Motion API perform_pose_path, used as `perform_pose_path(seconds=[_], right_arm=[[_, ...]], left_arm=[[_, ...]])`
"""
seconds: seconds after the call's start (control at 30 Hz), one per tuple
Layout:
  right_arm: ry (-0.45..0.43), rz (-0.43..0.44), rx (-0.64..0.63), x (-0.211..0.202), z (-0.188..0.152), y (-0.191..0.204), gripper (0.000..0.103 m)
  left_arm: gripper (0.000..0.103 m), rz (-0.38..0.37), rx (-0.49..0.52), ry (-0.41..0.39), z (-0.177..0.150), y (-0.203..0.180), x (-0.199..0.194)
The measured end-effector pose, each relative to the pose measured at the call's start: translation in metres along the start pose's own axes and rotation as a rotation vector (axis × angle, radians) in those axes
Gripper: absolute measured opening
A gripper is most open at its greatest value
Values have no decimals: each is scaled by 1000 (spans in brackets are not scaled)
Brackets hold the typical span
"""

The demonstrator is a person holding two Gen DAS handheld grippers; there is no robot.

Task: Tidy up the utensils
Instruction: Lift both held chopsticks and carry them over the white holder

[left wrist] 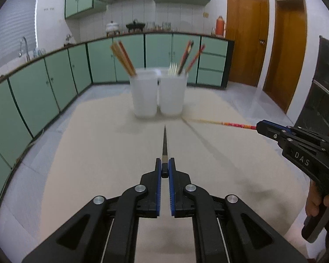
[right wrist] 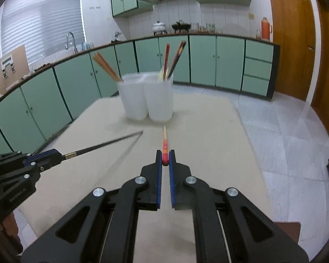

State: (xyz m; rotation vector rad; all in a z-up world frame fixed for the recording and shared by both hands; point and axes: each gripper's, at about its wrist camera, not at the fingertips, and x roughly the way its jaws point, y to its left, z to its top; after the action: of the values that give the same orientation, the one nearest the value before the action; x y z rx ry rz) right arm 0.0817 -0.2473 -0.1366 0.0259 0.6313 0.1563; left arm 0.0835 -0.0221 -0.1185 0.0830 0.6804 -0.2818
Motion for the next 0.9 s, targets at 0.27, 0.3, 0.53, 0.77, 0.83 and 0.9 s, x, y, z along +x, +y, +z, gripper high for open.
perform_pose_path(seconds=[0.27, 0.3, 0.53, 0.77, 0.83, 0.9], right_arm=[[-92, 37, -32, -19, 52, -1, 5], [-97, 43, -32, -21, 56, -1, 5], [-101, 128, -20, -20, 100, -1, 5], [-106, 159, -58, -20, 129, 6, 5], [-111, 168, -69, -20, 138, 9, 5], [-115, 182, -69, -21, 143, 11, 5]], left_arm=[[6, -3, -13, -122, 44, 13, -25], [6, -2, -12, -133, 48, 15, -26], [6, -23, -3, -166, 75, 20, -29], [6, -42, 13, -185, 94, 23, -32], [6, -50, 14, -191, 99, 23, -34], [6, -59, 14, -200, 105, 24, -35]])
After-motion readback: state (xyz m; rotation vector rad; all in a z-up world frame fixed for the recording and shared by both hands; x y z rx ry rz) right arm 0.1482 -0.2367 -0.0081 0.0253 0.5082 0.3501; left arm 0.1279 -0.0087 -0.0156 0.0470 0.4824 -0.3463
